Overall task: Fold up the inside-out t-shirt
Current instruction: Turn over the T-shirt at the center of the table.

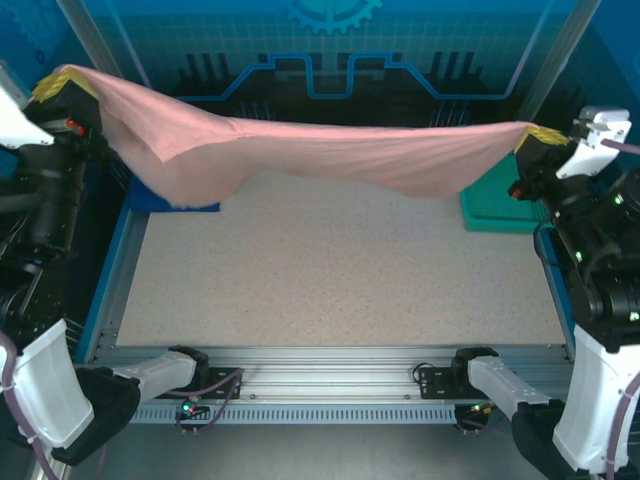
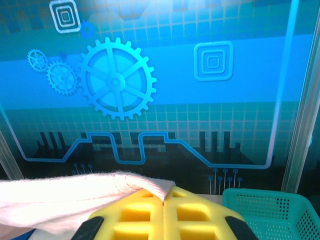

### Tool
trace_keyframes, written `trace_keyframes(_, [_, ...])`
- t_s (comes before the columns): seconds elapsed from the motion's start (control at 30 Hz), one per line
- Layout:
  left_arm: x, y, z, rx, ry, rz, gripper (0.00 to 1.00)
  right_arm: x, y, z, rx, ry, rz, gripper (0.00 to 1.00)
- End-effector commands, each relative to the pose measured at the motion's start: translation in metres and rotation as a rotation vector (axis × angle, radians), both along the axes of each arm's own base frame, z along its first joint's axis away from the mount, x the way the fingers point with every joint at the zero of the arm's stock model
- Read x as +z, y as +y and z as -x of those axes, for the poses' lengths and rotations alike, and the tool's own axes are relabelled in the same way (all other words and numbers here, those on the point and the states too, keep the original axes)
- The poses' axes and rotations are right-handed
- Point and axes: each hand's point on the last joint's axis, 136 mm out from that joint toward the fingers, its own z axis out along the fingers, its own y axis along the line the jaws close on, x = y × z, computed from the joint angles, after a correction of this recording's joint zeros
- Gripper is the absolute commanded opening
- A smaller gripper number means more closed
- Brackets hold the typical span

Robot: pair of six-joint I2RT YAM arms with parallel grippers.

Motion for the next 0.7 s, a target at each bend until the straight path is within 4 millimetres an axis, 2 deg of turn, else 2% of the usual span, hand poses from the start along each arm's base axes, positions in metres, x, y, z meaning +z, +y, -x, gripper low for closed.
trace_keyframes(0.0, [0.019,0.0,0.013,-0.023,-0.08,0.021,0.0,0.007,-0.006,0.017,-0.031,-0.026,0.004,0.0])
trace_keyframes(0.07, [0.022,-0.001,0.012,-0.022,-0.085,0.016,0.0,0.013,-0.008,0.021,-0.045,-0.044,0.008,0.0])
trace_keyframes(0.13, [0.022,-0.002,-0.001,-0.011,-0.071,0.003,0.0,0.017,-0.009,0.018,-0.049,-0.049,0.013,0.0])
trace_keyframes(0.2, [0.019,-0.006,-0.021,0.003,-0.044,-0.014,0.0,0.018,-0.009,0.009,-0.051,-0.045,0.016,0.0])
trace_keyframes(0.33, [0.005,-0.014,-0.085,0.052,0.04,-0.067,0.0,0.012,-0.008,-0.028,-0.057,-0.007,0.028,0.0])
trace_keyframes(0.4, [-0.006,-0.019,-0.122,0.066,0.086,-0.09,0.0,0.003,-0.009,-0.056,-0.068,0.026,0.04,0.0])
trace_keyframes(0.5, [-0.035,-0.019,-0.189,0.088,0.174,-0.103,0.0,-0.023,-0.01,-0.113,-0.083,0.109,0.056,0.0])
trace_keyframes(0.6, [-0.087,-0.01,-0.268,0.111,0.289,-0.095,0.0,-0.064,-0.007,-0.184,-0.083,0.21,0.064,0.0])
trace_keyframes(0.67, [-0.131,-0.008,-0.32,0.103,0.367,-0.092,0.0,-0.1,-0.005,-0.234,-0.082,0.29,0.065,0.0])
